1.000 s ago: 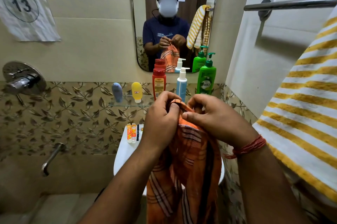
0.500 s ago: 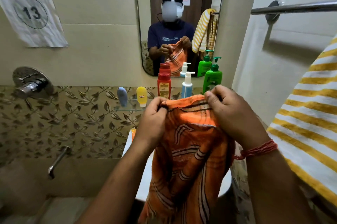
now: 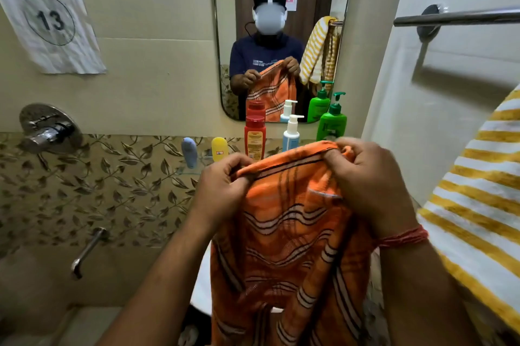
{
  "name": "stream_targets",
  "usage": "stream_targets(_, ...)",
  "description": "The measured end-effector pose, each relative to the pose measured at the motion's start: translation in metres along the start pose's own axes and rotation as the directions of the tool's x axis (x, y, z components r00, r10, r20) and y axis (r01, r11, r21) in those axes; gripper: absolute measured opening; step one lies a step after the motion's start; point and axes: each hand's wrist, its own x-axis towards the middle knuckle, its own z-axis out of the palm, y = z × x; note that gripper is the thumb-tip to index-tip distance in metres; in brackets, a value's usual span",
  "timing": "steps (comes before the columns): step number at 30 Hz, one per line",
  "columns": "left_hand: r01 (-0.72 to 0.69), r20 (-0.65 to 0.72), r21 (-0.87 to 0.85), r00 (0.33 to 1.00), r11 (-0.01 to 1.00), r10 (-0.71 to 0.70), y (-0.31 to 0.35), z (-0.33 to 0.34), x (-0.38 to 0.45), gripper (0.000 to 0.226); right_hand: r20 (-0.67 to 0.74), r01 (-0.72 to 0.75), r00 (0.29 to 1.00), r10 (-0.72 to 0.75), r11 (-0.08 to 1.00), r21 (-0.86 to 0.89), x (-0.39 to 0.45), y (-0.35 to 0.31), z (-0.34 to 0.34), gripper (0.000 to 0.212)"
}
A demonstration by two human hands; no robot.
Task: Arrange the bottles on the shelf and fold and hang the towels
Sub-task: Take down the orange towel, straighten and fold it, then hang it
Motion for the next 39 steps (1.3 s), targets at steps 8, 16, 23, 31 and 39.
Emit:
stream_targets(8, -0.001, -0.044, 0.03, 0.999, 1.0, 0.002, 0.008, 0.004, 0.003, 0.017, 0.073, 0.007, 0.997, -0.013, 0.997, 0.083, 0.002, -0.011, 0.019, 0.02)
stream_targets(16, -0.116, 0.054, 0.111, 0.992, 0.987, 0.111, 0.026, 0.001, 0.021, 0.019, 0.115, 0.082, 0.991, -0.071, 0.992, -0.096, 0.015, -0.014, 0.028, 0.01)
stream_targets(23, 0.094, -0.155, 0.358, 0.987, 0.929, -0.04, -0.008, -0.018, 0.02, 0.043, -0.319, -0.042, 0.947, 0.032, 0.999, -0.024, 0.024, -0.005, -0.002, 0.013)
stream_targets(31, 0.12, -0.063, -0.172, 0.989, 0.978, -0.132, 0.018, -0.009, 0.029, 0.021, -0.104, -0.032, 0.994, 0.025, 0.997, -0.066, 0.025, -0.005, 0.034, 0.038)
stream_targets(39, 0.328, -0.317, -0.212, 0.868, 0.921, -0.382, -0.016, -0.018, 0.033, 0.011, -0.052, -0.075, 0.996, 0.074, 0.997, -0.014, 0.027, -0.004, 0.031, 0.037)
